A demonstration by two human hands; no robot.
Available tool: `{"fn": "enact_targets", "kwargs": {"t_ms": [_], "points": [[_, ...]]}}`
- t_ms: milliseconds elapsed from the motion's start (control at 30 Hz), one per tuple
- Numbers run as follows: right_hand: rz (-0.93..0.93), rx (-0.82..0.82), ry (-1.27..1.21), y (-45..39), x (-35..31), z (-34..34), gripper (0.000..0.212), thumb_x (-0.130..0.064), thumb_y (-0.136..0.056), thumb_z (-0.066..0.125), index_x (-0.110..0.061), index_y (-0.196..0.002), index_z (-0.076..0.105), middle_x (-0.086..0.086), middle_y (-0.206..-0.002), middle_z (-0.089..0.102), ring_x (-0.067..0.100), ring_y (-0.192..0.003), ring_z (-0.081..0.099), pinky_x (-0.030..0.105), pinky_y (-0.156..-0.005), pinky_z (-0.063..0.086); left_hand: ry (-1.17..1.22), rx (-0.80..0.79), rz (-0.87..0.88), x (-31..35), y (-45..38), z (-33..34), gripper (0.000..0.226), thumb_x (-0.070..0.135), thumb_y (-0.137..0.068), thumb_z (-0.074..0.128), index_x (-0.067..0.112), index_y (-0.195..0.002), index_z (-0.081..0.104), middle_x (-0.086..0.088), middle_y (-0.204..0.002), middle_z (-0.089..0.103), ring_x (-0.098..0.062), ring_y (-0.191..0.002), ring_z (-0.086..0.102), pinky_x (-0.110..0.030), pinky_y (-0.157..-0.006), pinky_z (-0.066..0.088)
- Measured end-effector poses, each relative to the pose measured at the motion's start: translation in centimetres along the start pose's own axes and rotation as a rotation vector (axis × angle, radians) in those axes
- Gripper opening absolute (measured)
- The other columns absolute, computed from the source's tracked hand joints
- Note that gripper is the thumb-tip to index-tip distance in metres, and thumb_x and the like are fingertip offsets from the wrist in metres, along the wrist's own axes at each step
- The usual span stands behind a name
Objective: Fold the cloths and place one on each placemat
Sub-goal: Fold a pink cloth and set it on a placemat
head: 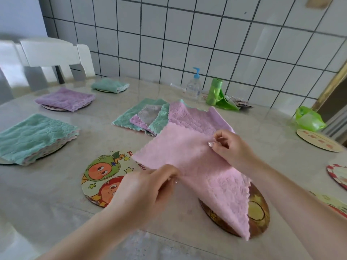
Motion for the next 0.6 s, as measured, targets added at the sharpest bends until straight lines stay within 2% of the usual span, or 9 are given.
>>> {"fn": "enact_targets", "kwargs": {"t_ms": [33,133,267,333,400,433,467,500,600], "points": [[-0.004,0.028,-0.045,0.2,-0.2,-0.7,0.014,-0.025,-0.088,0.06,-0.03,-0.076,0.053,-0.011,-0.067,0.06,0.006,-0.061,0.05,0.025,-0.06,0.035,0.049,0.012,-0.042,-0.4,-0.1,-0.4,0.014,0.034,-0.088,0.043,0.034,-0.094,0.055,0.018,-0.057,0.056,-0.001,-0.048,0.052,-0.011,-0.042,0.038],[-0.019,0.038,-0.2,0.9,-1.1,-1.5,0.017,-0.022,-0.083,0.064,-0.038,-0.08,0.059,-0.011,-0.073,0.068,0.011,-0.069,0.056,0.033,-0.072,0.04,0.349,0.014,-0.202,-1.9,-0.6,0.0,0.012,0.03,-0.094,0.042,0.029,-0.093,0.054,0.018,-0.077,0.068,0.005,-0.072,0.064,-0.017,-0.058,0.05],[-0.021,-0.051,-0.189,2.3,-1.9,-1.3,0.047,-0.004,-0.09,0.054,-0.049,-0.097,0.067,-0.023,-0.105,0.068,0.002,-0.095,0.063,0.027,-0.089,0.044,0.837,0.004,-0.444,-3.2,-1.3,1.9,0.019,0.042,-0.091,0.045,0.026,-0.092,0.057,0.003,-0.09,0.067,-0.016,-0.087,0.066,-0.037,-0.075,0.056],[-0.039,-0.063,-0.145,3.2,-2.1,-1.4,0.06,-0.001,-0.09,0.05,-0.059,-0.103,0.061,-0.024,-0.113,0.064,0.007,-0.108,0.059,0.024,-0.092,0.039,0.88,0.006,-0.443,-3.2,-2.0,2.1,0.011,0.026,-0.091,0.055,0.028,-0.101,0.056,-0.008,-0.096,0.066,-0.028,-0.085,0.066,-0.044,-0.075,0.057],[-0.053,-0.023,-0.151,4.1,-2.0,-1.8,0.071,0.004,-0.088,0.049,-0.064,-0.106,0.054,-0.037,-0.112,0.059,0.008,-0.124,0.049,0.022,-0.103,0.033,0.848,-0.056,-0.391,-3.3,-2.7,2.7,0.038,0.021,-0.086,0.062,0.043,-0.116,0.051,-0.02,-0.107,0.062,-0.041,-0.092,0.062,-0.058,-0.083,0.05],[-0.051,-0.004,-0.153,4.6,-1.8,-2.0,0.073,0.004,-0.088,0.049,-0.066,-0.108,0.052,-0.037,-0.114,0.057,0.019,-0.121,0.051,0.022,-0.102,0.034,0.822,-0.103,-0.386,-3.3,-3.1,3.1,0.05,0.025,-0.082,0.063,0.05,-0.122,0.046,-0.022,-0.112,0.06,-0.042,-0.096,0.06,-0.06,-0.087,0.047],[-0.046,0.005,-0.143,4.8,-1.5,-2.0,0.071,0.002,-0.088,0.05,-0.066,-0.11,0.05,-0.035,-0.122,0.053,0.031,-0.117,0.052,0.022,-0.097,0.039,0.802,-0.149,-0.399,-3.6,-3.5,3.6,0.06,0.027,-0.079,0.063,0.052,-0.128,0.04,-0.02,-0.116,0.06,-0.04,-0.1,0.06,-0.059,-0.09,0.046],[-0.038,-0.003,-0.118,5.0,-1.0,-1.7,0.068,-0.001,-0.089,0.05,-0.064,-0.114,0.047,-0.033,-0.132,0.046,0.032,-0.114,0.052,0.019,-0.092,0.041,0.797,-0.197,-0.424,-4.0,-4.0,4.4,0.066,0.025,-0.079,0.062,0.047,-0.135,0.036,-0.014,-0.118,0.062,-0.035,-0.101,0.062,-0.055,-0.09,0.048],[0.058,-0.07,-0.101,4.7,1.9,-0.1,0.058,-0.011,-0.092,0.051,-0.051,-0.131,0.035,-0.032,-0.143,0.026,-0.015,-0.123,0.037,0.026,-0.111,0.03,0.674,-0.369,-0.46,-4.2,-5.5,6.3,0.065,0.01,-0.088,0.057,0.025,-0.144,0.029,0.014,-0.124,0.051,-0.013,-0.095,0.065,-0.025,-0.075,0.055]]}}
Point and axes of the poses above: each hand's wrist, its own y-axis away from the middle knuckle, its own z-axis out of the palm, x = y × z, the point moved 9 cm from there along -y, towards the middle knuckle
